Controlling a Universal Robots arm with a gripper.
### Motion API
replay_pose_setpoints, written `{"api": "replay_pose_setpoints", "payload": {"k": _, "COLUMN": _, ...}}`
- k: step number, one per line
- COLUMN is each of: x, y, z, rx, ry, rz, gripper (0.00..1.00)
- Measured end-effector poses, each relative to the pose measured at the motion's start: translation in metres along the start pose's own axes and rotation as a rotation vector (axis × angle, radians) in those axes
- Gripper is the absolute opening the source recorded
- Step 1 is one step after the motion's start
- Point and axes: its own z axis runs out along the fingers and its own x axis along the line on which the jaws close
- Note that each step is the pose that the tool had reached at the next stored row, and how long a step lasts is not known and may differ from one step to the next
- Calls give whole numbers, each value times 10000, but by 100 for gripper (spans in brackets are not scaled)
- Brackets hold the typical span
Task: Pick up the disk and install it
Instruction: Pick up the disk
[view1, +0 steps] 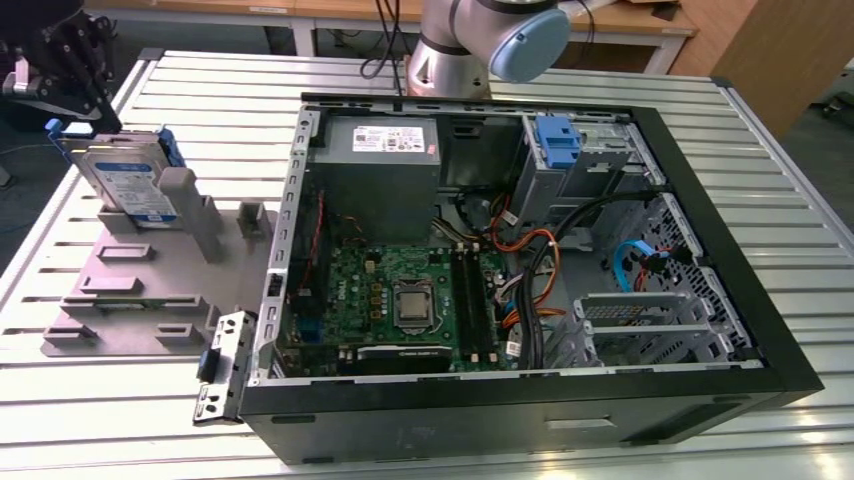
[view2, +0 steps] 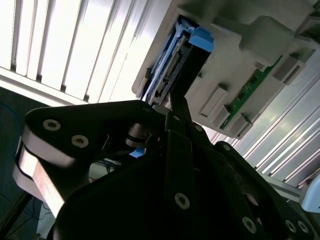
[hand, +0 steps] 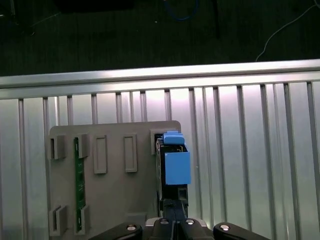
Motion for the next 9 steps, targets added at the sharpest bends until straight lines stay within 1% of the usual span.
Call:
{"api": "replay_pose_setpoints", "payload": {"k": 3, "x": -6, "y": 4, "z": 0, "rx": 0, "ry": 2, "rz": -1, "gripper": 11}}
{"api": "replay_pose_setpoints", "payload": {"k": 6, "x": -7, "y": 4, "z": -38, "rx": 1, "ry": 2, "rz": -1, "gripper": 11}}
{"api": "replay_pose_setpoints", "payload": {"k": 9, "x": -7, "y": 9, "z": -39, "rx": 14, "ry": 0, "rz": 0, "gripper": 11}}
